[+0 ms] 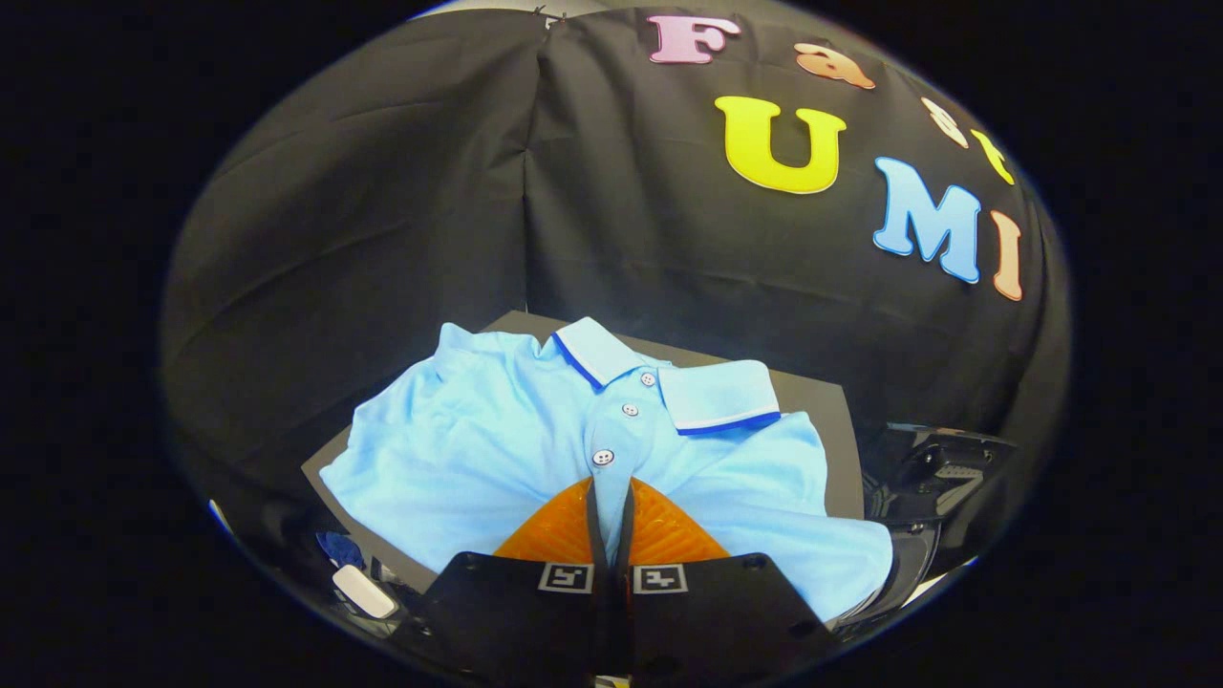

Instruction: Put the clothes into the washing machine and then close the washing machine lid.

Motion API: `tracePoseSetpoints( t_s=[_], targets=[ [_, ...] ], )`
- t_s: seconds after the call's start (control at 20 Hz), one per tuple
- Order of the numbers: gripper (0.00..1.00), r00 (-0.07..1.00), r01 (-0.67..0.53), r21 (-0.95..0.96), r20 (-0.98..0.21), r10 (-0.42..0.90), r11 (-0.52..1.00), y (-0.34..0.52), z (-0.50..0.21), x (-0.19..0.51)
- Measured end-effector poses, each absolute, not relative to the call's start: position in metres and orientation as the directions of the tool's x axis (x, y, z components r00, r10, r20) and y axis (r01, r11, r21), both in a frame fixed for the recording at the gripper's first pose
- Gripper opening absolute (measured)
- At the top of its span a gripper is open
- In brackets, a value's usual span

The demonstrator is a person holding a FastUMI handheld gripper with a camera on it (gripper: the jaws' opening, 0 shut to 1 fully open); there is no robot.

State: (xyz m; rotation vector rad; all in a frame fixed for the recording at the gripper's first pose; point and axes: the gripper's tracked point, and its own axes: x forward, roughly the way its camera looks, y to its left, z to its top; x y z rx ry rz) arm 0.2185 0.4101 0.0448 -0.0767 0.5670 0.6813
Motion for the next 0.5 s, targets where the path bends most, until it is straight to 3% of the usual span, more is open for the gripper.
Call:
tracePoseSetpoints(
  t_s=[0.5],
  targets=[
    [0.01,0.664,-0.637,0.195,-0.354,0.659,0.746,0.344,0.161,0.231]
  ],
)
